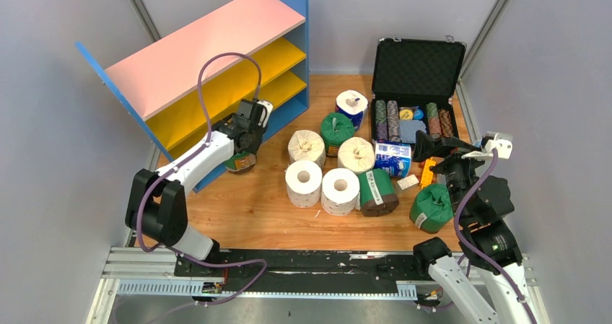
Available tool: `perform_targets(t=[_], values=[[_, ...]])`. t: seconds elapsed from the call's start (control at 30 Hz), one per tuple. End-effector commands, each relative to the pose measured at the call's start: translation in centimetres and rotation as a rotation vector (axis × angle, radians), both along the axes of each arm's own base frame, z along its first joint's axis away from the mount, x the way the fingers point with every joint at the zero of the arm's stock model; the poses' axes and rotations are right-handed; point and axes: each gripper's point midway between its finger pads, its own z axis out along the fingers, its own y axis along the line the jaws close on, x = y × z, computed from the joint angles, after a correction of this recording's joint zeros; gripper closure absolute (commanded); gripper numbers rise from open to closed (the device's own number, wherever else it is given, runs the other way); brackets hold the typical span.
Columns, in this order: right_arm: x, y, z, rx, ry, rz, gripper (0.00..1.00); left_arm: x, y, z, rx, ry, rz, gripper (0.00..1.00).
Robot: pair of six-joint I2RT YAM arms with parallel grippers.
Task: Place and organize the paper towels onto the shelf
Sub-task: Place the paper towel on the shelf.
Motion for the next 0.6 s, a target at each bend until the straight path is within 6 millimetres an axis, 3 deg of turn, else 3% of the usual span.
perform_targets(t=[0.0, 0.23, 0.57], values=[[-0.1, -0.3, 0.3, -0.009, -0.003, -0.012, 0.00, 4.5, 0.4, 3.2, 0.035, -0.192, 0.008, 0.48], [-0.1, -0.3, 0.4, -0.008, -0.006, -0.011, 0.00, 3.5, 0.1, 4.1, 0.002, -0.197, 0.020, 0.31], [-0.2, -0.4, 0.3, -0.007, -0.007, -0.016, 0.00, 0.7, -0.8, 6.5, -0.112, -0.218, 0.127, 0.19]])
